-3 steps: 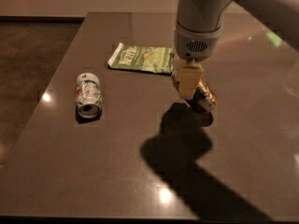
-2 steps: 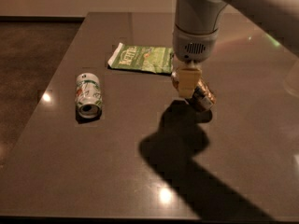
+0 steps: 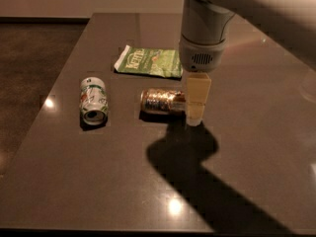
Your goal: Knock orange can over
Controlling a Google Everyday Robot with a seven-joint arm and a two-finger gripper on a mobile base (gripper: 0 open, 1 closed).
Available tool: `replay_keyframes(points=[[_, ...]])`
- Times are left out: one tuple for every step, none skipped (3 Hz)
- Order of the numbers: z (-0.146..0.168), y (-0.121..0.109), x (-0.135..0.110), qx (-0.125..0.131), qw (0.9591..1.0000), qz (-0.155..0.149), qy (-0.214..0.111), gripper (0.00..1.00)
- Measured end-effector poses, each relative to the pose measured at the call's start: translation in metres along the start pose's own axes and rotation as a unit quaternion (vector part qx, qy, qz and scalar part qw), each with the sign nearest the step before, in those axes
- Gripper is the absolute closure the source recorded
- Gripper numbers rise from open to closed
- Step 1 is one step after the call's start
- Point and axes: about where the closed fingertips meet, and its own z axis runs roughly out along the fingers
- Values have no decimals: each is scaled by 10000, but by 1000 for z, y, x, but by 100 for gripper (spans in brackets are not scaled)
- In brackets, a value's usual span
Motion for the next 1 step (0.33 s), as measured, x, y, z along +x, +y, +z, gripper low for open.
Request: replay_keyframes(points=[[0,0,0,8,10000,0,-6,0]])
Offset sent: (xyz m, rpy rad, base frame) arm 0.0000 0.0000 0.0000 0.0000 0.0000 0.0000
